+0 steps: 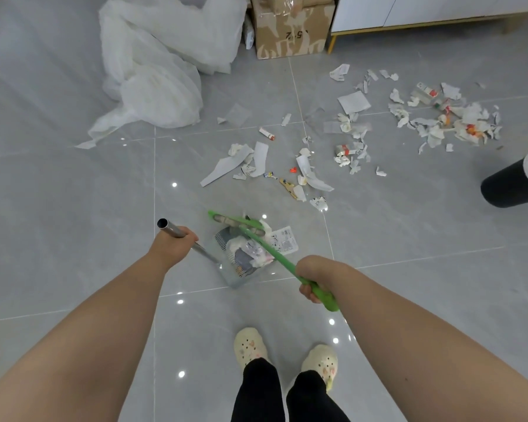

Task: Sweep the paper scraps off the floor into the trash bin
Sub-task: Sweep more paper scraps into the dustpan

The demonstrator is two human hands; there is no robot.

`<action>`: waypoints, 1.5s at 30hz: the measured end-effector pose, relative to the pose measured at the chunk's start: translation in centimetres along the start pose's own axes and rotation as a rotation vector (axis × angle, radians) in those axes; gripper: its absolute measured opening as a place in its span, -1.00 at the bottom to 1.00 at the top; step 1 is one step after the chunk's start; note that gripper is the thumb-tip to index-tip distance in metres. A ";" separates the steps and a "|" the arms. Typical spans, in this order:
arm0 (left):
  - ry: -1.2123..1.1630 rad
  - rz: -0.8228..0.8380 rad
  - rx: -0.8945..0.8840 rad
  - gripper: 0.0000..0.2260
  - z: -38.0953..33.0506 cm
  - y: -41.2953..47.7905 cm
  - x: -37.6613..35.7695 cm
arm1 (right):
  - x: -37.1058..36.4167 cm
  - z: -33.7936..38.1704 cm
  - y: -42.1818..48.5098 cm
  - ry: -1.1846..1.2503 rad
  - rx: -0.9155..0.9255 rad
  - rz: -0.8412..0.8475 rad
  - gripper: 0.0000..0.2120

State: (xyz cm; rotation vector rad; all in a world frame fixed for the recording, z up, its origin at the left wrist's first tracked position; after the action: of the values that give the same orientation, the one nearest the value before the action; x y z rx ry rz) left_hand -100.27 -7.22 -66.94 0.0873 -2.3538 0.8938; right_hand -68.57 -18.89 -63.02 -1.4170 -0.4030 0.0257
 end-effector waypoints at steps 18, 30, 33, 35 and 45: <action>0.015 -0.053 0.061 -0.91 -1.1 -3.1 -2.4 | 5.0 -1.9 1.7 -0.158 0.101 -0.144 -0.69; -0.003 -0.095 0.094 -0.77 -0.5 -3.9 -2.9 | -2.1 -3.9 0.7 0.027 -0.109 0.157 -0.76; -0.014 -0.099 0.102 -0.80 -0.5 -4.1 -2.7 | -2.2 -3.6 0.4 0.021 -0.112 0.140 -0.76; -0.023 -0.105 0.110 -0.82 -0.3 -4.2 -2.7 | -2.0 -3.5 0.0 0.028 -0.112 0.129 -0.75; -0.256 -0.198 0.267 -0.69 0.6 -5.6 -3.3 | 1.1 -6.5 0.1 -0.052 0.073 -0.029 -0.73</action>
State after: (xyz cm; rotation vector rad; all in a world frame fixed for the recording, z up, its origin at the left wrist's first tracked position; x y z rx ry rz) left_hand -96.45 -12.38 -65.94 0.5634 -2.3869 1.1483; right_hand -65.67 -24.77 -63.45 -1.3403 -0.4607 0.0535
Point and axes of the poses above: each hand's wrist, its own y-axis towards the middle knuckle, its own x-axis out of the back of the hand, z = x × y, the point moved 9 cm from there along y, towards the middle knuckle, and after that the axes turned 7 degrees about -z, right-handed, at the moved point
